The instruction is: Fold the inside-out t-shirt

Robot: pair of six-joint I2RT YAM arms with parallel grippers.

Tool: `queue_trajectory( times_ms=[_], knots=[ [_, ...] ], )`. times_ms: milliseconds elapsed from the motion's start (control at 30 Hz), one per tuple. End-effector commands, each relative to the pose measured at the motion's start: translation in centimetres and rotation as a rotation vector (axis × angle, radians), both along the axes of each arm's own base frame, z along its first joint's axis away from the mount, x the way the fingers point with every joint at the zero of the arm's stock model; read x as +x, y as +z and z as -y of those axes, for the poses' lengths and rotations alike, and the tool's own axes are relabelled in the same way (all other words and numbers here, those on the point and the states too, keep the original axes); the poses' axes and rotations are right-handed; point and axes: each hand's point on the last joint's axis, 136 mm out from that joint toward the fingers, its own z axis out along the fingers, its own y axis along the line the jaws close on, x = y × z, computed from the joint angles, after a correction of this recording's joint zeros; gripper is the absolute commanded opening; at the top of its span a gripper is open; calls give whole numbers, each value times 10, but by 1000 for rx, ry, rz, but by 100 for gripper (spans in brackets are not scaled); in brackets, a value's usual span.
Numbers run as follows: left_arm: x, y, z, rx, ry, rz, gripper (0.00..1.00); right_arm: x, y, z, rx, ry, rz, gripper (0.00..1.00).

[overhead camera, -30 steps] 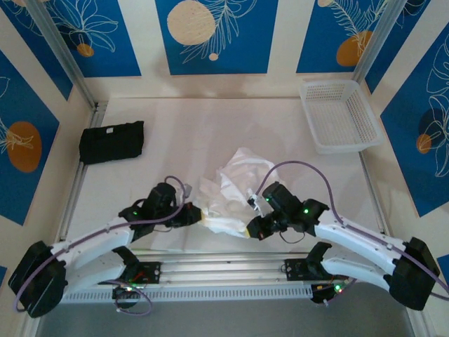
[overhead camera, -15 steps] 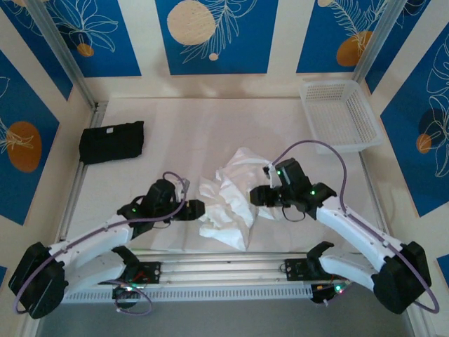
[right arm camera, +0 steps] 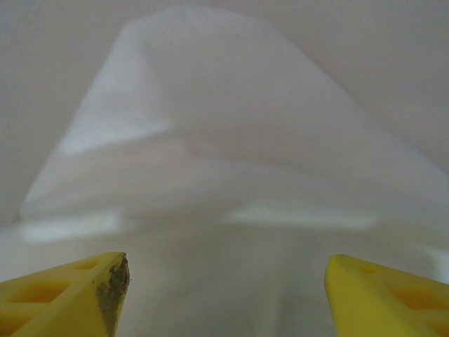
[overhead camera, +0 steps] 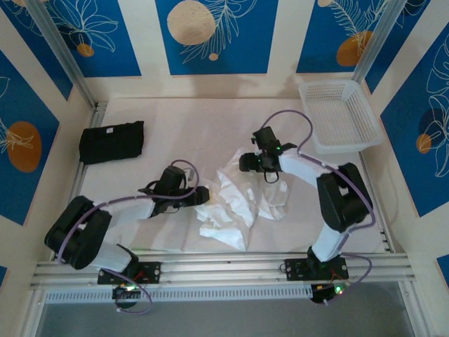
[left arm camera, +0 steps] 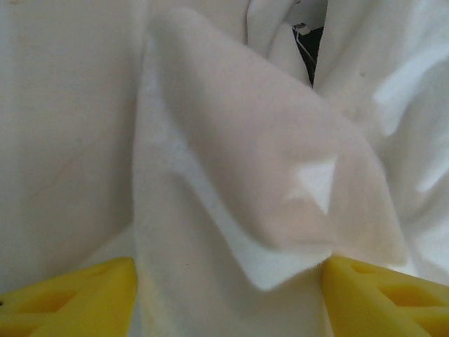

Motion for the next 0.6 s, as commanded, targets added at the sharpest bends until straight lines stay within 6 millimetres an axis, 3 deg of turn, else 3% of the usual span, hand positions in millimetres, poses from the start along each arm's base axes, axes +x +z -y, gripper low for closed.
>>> queue_trajectory(
  times_ms=[0, 67, 133, 267, 333, 433, 467, 500, 567],
  knots=[
    [16, 14, 19, -94, -16, 39, 63, 2, -14, -23, -16, 65, -52, 74],
    [17, 7, 21, -99, -17, 27, 57, 3, -27, -24, -44, 55, -78, 70],
    [19, 5, 25, -110, -25, 26, 46, 9, -30, -25, -47, 51, -77, 60],
    [30, 13, 26, -121, -19, 67, 15, 28, -3, -36, 17, 82, 11, 18],
    [40, 27, 21, -139, 0, 108, 2, 40, 28, -40, 78, 98, 90, 2],
    [60, 67, 6, -172, 47, 211, 0, 56, 91, -39, 186, 114, 242, 0],
    [68, 87, -1, -183, 66, 259, 0, 59, 124, -36, 236, 120, 313, 0],
    [73, 107, -6, -190, 78, 311, 0, 59, 144, -33, 267, 125, 355, 0],
    [78, 160, -19, -189, 103, 452, 0, 52, 200, -25, 348, 150, 479, 0]
  ],
)
